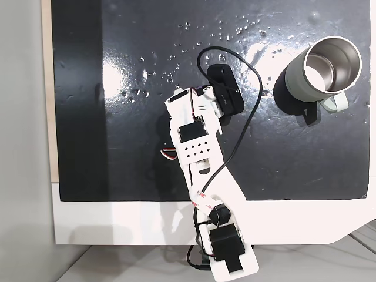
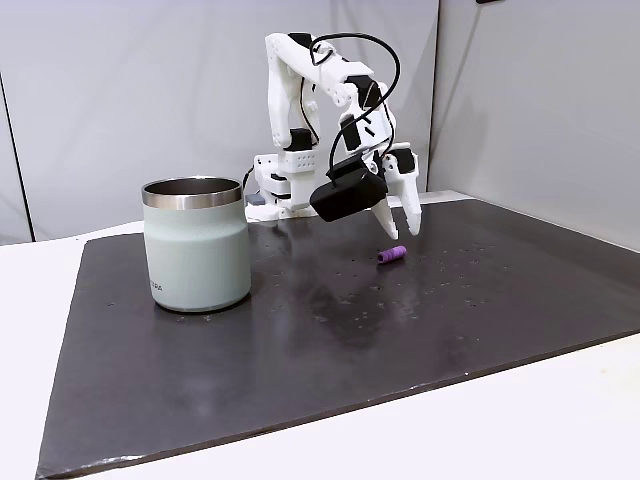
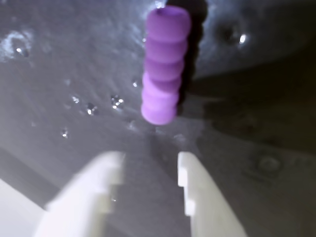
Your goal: Grasp a pengrip and put it in the cup.
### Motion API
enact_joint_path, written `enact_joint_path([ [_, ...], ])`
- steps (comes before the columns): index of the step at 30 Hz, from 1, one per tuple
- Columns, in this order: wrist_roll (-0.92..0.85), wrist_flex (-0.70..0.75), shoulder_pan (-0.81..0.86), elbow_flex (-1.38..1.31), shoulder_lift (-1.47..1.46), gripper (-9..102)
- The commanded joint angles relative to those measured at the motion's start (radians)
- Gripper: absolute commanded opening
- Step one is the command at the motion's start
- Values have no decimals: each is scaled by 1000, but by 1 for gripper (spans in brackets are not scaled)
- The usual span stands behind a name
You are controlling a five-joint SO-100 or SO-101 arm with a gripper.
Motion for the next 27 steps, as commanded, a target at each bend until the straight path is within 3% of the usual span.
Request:
enact_joint_path([
  [1,17,34,18,-87,-8,23],
  [16,81,147,160,-304,-247,24],
  [23,80,207,69,-324,-302,17],
  [27,83,224,66,-334,-321,5],
])
